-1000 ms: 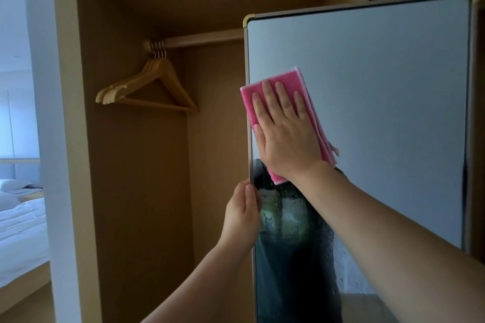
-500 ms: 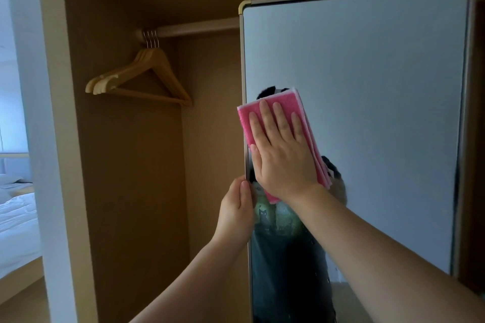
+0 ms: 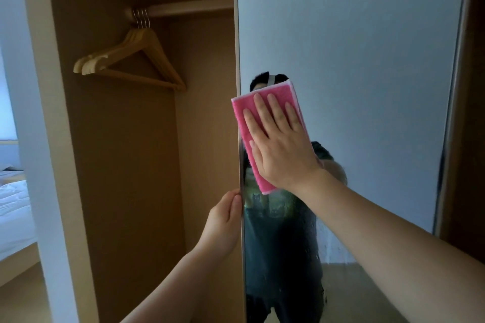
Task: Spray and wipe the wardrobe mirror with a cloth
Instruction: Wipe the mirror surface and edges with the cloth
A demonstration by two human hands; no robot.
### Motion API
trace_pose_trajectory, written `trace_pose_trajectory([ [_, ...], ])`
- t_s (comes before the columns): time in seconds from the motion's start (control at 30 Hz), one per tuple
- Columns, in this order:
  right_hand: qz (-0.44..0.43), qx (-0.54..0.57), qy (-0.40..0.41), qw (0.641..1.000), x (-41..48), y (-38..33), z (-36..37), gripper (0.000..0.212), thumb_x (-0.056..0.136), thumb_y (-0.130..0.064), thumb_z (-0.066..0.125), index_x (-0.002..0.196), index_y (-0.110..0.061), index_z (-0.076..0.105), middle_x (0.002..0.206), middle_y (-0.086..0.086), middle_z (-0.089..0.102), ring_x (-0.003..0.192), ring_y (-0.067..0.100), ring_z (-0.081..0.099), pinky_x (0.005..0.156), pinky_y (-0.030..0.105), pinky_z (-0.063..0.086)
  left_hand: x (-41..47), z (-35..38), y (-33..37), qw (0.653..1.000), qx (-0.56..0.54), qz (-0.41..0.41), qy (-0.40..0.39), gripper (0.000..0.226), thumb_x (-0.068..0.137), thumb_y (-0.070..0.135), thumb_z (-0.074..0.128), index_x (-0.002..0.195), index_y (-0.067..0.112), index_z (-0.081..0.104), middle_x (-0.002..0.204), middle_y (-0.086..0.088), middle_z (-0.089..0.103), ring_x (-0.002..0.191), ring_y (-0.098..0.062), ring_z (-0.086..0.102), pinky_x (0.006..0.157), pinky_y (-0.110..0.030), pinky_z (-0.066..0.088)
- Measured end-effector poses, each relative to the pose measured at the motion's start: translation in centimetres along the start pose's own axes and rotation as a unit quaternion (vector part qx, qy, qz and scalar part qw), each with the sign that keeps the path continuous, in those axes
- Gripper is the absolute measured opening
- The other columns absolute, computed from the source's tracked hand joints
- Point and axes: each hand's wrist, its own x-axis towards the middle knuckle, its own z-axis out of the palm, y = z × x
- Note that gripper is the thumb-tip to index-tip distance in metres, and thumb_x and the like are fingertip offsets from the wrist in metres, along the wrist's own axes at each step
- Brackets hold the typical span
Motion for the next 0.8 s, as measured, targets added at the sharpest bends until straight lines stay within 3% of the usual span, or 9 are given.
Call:
trace_pose_trajectory([
  [0.37, 0.027, -0.008, 0.011, 1.000, 0.0, -0.8, 0.7, 0.058, 0.102, -0.037, 0.022, 0.153, -0.009, 0.020, 0.159, 0.019, 0.018, 0.148, 0.038, 0.011, 0.120, 0.052, 0.004, -0.2, -0.3, -0.3, 0.999, 0.029, 0.012, 0.003, 0.025, 0.102, 0.029, 0.037, 0.092, 0.038, 0.058, 0.075, 0.027, 0.064, 0.066, 0.007, 0.058, 0.054, -0.005, 0.041],
  [0.8, 0.061, 0.000, 0.027, 0.998, -3.4, -3.5, 2.4, 0.059, 0.103, -0.038, 0.022, 0.155, -0.010, 0.015, 0.160, 0.017, 0.012, 0.149, 0.037, 0.005, 0.121, 0.052, 0.003, -0.1, -0.5, -0.5, 0.999, 0.026, 0.012, -0.026, 0.024, 0.101, 0.034, 0.036, 0.093, 0.044, 0.056, 0.087, 0.030, 0.065, 0.082, 0.006, 0.063, 0.062, -0.006, 0.047],
])
